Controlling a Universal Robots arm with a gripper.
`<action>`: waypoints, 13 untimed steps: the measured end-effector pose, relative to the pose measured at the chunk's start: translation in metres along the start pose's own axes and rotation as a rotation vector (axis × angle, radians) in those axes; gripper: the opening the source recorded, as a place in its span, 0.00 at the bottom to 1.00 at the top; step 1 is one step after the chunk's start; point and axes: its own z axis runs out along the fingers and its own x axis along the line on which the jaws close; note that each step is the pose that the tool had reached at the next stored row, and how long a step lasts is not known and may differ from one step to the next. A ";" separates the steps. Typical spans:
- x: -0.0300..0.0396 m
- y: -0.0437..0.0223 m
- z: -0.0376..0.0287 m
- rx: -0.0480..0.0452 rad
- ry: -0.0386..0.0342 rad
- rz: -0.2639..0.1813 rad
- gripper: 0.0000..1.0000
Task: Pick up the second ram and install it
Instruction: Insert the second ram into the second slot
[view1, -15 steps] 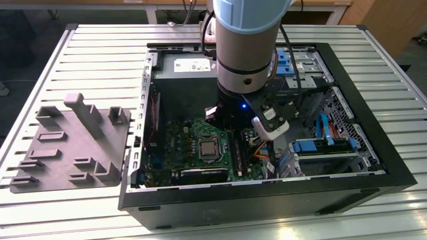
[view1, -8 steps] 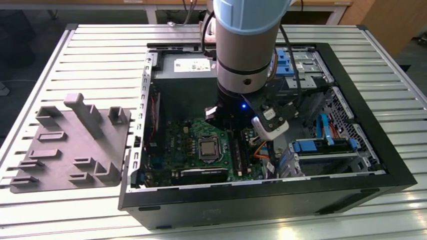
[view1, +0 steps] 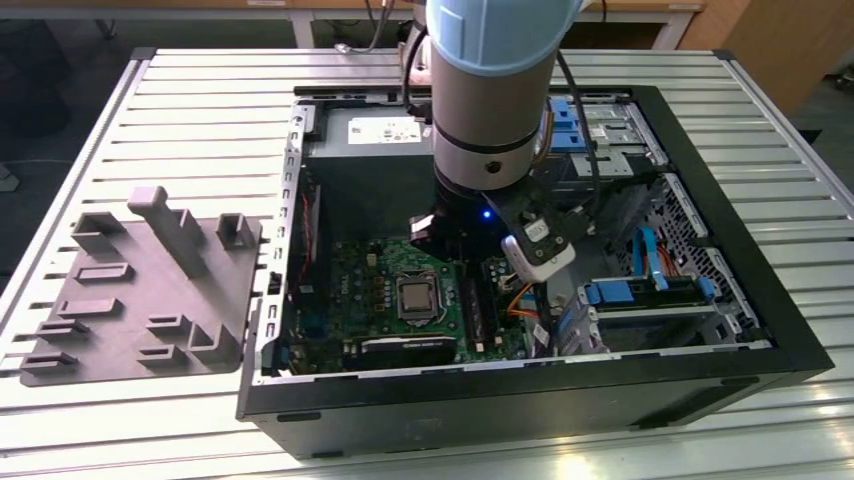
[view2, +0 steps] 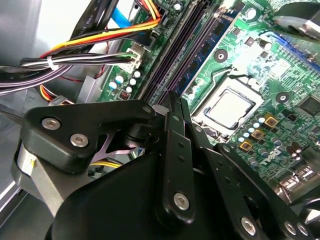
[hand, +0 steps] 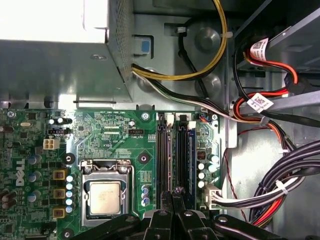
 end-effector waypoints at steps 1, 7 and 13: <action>0.0000 0.0003 0.0002 -0.0001 0.0000 0.000 0.12; 0.0000 0.0013 0.0009 -0.0001 0.0001 0.000 0.12; -0.0012 0.0014 0.0012 -0.0003 0.0001 0.000 0.12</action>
